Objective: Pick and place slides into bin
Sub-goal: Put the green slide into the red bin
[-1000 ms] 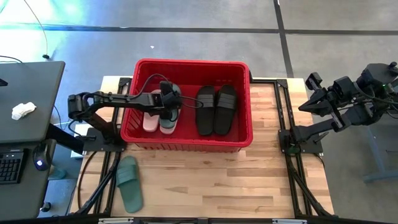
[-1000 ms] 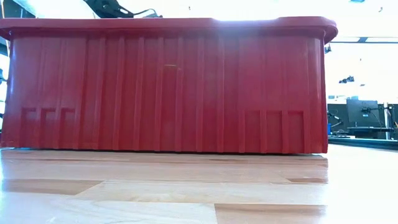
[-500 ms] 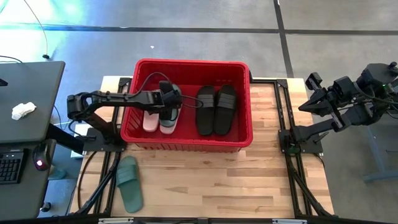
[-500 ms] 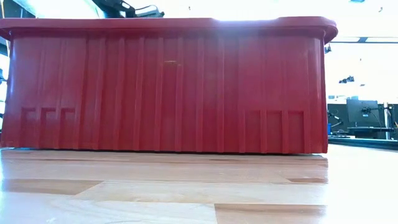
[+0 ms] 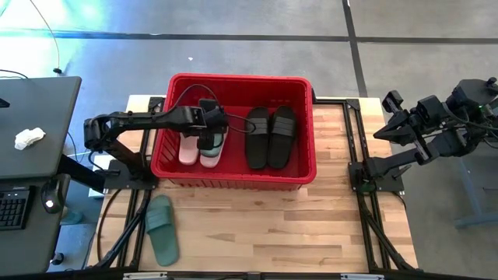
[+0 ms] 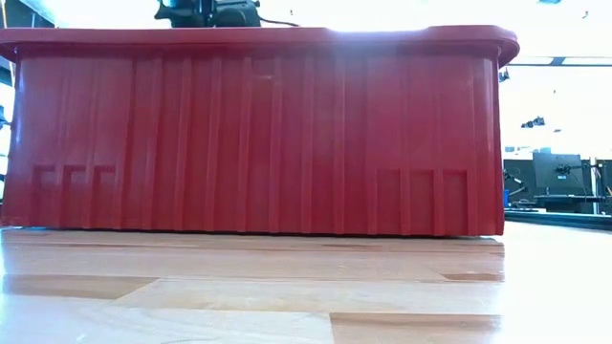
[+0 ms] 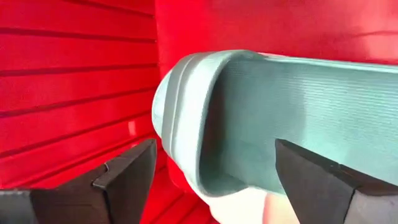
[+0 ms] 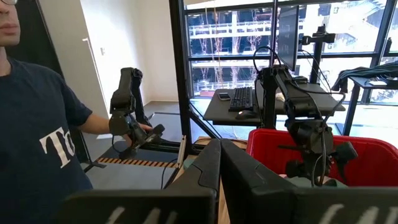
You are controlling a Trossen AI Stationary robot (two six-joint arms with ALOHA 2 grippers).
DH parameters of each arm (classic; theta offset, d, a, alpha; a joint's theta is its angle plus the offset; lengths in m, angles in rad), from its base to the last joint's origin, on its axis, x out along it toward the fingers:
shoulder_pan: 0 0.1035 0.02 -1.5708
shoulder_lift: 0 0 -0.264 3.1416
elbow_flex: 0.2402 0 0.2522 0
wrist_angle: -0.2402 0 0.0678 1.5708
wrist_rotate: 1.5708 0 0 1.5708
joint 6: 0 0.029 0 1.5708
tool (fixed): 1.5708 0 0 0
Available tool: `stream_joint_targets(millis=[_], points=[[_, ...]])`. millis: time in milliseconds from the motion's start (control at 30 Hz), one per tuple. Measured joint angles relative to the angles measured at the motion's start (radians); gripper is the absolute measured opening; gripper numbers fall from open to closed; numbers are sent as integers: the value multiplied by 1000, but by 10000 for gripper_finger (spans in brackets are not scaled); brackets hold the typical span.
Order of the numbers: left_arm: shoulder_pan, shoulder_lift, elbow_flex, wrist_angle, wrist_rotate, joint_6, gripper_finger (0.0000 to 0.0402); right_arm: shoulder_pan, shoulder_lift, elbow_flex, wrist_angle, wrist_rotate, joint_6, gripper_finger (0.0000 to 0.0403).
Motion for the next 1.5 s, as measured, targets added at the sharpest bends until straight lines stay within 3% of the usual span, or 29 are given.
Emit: stream_joint_targets(millis=[300, 567, 800, 933, 1267, 1500], points=[[0, 0, 223, -298, 103, -103, 289, 0, 0, 0, 0, 0, 0, 0], [-5, 0, 489, -564, 316, -168, 265, 0, 0, 0, 0, 0, 0, 0], [-97, -1, 658, -734, 463, -187, 253, 0, 0, 0, 0, 0, 0, 0], [-185, -16, 712, -731, 598, -250, 254, 0, 0, 0, 0, 0, 0, 0], [-521, -53, 749, -730, 771, -671, 255, 0, 0, 0, 0, 0, 0, 0], [-762, -49, 749, -730, 735, -1128, 255, 0, 0, 0, 0, 0, 0, 0]])
